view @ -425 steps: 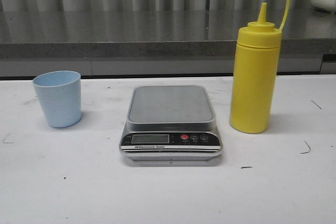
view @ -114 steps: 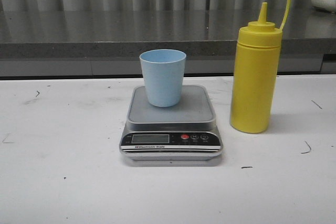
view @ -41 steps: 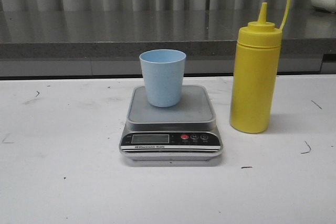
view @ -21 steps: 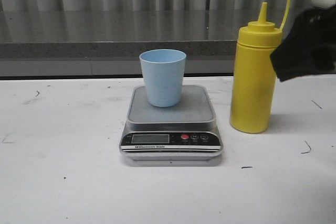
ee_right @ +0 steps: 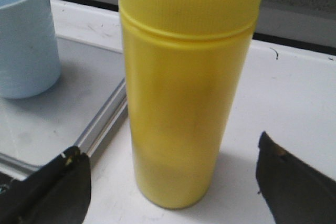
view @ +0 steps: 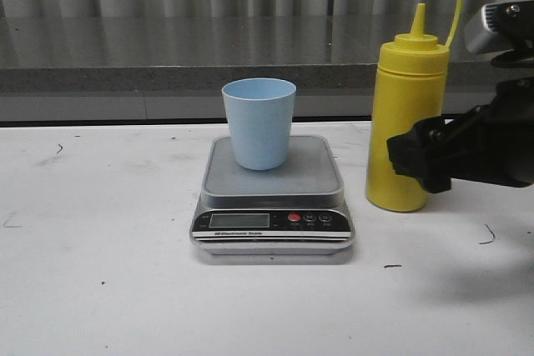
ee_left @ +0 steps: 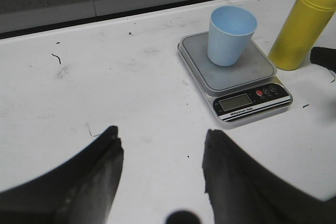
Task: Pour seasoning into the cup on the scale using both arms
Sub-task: 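Reach the right gripper to the yellow squeeze bottle and grasp it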
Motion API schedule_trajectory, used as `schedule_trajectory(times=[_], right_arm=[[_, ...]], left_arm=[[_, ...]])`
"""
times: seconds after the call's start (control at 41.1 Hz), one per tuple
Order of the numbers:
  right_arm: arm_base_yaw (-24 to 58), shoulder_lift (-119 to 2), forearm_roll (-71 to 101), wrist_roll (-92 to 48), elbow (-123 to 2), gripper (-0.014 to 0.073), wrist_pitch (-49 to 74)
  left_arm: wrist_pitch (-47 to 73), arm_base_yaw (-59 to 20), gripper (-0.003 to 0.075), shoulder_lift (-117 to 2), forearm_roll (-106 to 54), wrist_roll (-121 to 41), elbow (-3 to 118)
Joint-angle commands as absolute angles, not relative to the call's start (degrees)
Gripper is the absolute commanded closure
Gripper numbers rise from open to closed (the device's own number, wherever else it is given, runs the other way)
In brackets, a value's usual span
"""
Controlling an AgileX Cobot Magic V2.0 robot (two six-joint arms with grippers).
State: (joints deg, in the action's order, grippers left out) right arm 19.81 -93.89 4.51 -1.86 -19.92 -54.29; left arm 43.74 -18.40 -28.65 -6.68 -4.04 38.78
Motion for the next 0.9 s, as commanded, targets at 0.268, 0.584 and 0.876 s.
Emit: schedule_trajectory(times=[0.268,0.584,0.876], right_arm=[[19.7,-102.7,7.5,-1.7,-27.2,-0.0059,-68.3],[19.7,-107.3,9.4,-1.7,-34.9,-0.0059,-65.7],[19.7,-109.0,9.3,1.7,-36.3,0.0096,-64.1]], left_arm=[[39.2,-18.4,0.0365,-28.8,-7.6,-4.0,40.1],[39.2,-18.4,0.0365,-28.8,-7.6,-4.0,40.1],[39.2,-18.4,0.0365,-28.8,-7.6,-4.0,40.1]])
